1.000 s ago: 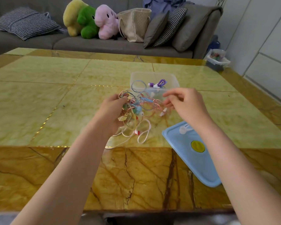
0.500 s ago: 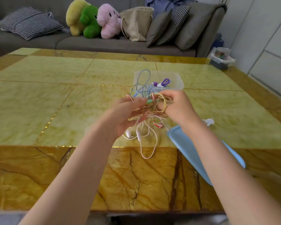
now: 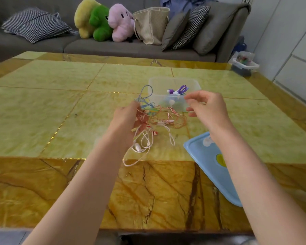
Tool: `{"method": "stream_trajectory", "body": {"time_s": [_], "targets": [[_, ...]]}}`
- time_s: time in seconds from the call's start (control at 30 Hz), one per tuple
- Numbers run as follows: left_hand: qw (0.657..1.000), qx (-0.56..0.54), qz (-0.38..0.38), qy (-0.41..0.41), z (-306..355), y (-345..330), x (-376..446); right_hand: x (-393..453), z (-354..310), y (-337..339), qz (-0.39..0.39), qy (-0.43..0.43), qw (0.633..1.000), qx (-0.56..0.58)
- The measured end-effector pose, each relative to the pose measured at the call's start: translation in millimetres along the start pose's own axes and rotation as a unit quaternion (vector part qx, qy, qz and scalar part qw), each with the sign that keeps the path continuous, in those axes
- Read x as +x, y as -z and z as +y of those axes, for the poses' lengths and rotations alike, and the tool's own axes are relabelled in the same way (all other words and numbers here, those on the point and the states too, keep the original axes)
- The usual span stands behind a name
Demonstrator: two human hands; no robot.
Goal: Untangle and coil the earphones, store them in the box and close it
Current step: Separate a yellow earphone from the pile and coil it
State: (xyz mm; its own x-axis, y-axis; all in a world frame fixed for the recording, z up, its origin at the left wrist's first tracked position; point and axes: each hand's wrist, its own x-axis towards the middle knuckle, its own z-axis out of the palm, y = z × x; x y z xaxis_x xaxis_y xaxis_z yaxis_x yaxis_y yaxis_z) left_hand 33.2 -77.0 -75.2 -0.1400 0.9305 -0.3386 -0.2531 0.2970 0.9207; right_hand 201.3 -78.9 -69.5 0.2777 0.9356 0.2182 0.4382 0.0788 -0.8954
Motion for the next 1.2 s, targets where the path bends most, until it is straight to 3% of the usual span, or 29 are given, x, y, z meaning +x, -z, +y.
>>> {"method": "stream_trajectory", "body": {"time_s": [0.2, 0.37, 0.43, 0.63, 0.87, 0.93, 1.0, 1.07, 1.2], "targets": [[0.999, -0.029, 0.018, -0.007, 0.1, -7.4, -2.2, -13.6, -12.4, -13.0, -0.104, 0.126, 0.981, -0.101], [1.000, 0.001, -0.017, 0.007, -1.0, -11.0, -5.1, -13.9, -1.0, -19.5, -0.143, 0.056, 0.966, -0.210], [0.999, 0.009, -0.039, 0.006, -1.8, -12.6, -5.2, -13.6, 0.8, -21.3, -0.155, 0.071, 0.959, -0.227], [0.998, 0.027, -0.023, -0.043, -2.1, -8.3, 1.3, -10.7, -5.2, -11.7, -0.079, 0.089, 0.982, -0.147], [0.982, -0.163, 0.078, -0.047, 7.4, 18.3, 22.0, 9.8, 9.4, 25.6, 0.094, 0.069, 0.987, -0.111], [0.991, -0.090, 0.082, -0.060, 8.0, 21.7, 22.9, 13.3, 14.3, 32.1, 0.108, 0.046, 0.991, -0.066], [0.992, 0.087, 0.063, -0.069, 5.3, 17.2, 18.8, 10.9, 14.2, 32.3, 0.071, 0.022, 0.997, -0.033], [0.964, 0.227, 0.040, -0.130, -0.9, 4.5, 12.8, 4.6, 11.4, 29.4, 0.028, 0.001, 1.000, -0.003], [0.890, 0.330, -0.082, -0.303, -8.5, -25.0, -6.2, -6.8, 0.1, 22.6, -0.033, -0.035, 0.998, 0.043]]}}
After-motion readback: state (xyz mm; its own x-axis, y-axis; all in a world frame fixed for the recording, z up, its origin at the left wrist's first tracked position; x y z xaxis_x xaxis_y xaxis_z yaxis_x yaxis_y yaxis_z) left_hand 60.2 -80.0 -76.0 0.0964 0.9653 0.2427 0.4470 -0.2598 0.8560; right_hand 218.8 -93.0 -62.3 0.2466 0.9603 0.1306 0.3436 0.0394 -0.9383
